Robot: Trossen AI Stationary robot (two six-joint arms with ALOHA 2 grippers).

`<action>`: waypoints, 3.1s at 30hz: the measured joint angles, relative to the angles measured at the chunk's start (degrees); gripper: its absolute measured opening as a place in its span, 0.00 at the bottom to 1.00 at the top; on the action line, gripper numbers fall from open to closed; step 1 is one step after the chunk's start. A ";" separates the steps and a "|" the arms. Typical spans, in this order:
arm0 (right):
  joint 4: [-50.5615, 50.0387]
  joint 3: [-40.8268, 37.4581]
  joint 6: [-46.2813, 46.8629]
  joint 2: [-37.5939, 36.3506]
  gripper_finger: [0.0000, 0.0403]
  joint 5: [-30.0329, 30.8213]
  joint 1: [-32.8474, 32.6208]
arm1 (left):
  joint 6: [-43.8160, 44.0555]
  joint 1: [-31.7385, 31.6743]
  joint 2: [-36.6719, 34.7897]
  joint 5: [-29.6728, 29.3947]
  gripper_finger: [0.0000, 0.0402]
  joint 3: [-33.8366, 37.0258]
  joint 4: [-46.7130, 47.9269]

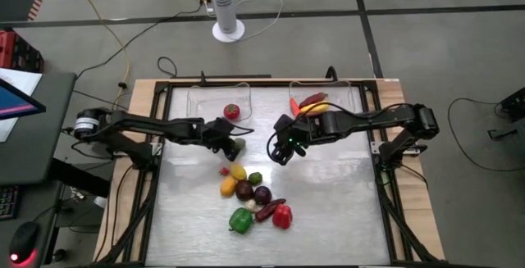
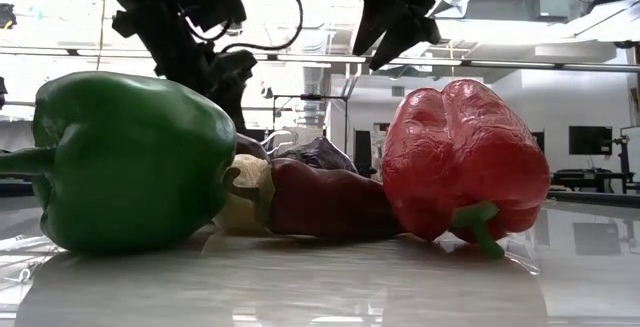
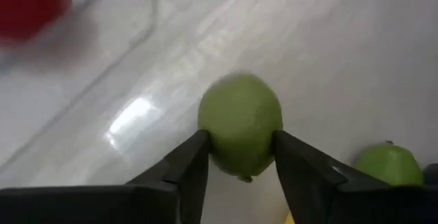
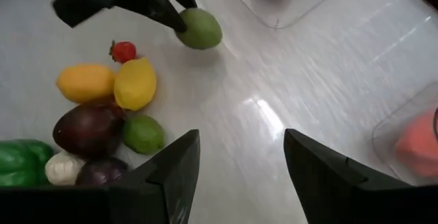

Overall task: Sort produce into baskets
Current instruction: Put the green lemon into the left transparent bin

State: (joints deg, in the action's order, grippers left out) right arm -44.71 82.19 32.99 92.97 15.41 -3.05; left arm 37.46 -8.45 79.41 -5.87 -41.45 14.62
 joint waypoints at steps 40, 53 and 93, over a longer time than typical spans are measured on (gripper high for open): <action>-2.52 0.00 14.30 0.02 0.59 -1.64 -1.45 | -5.66 -0.18 12.34 4.40 0.70 0.00 -7.30; -6.06 0.00 7.08 0.02 0.59 -8.65 2.13 | -6.84 -2.60 12.56 6.26 0.54 0.00 -8.30; 3.12 0.02 -1.93 -6.43 0.53 -11.93 10.20 | -12.04 -26.85 -12.77 5.86 0.25 -0.04 9.83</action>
State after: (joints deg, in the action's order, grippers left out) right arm -41.59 82.21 31.07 86.54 3.49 7.16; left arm 25.42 -35.30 66.64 -0.01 -41.50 24.45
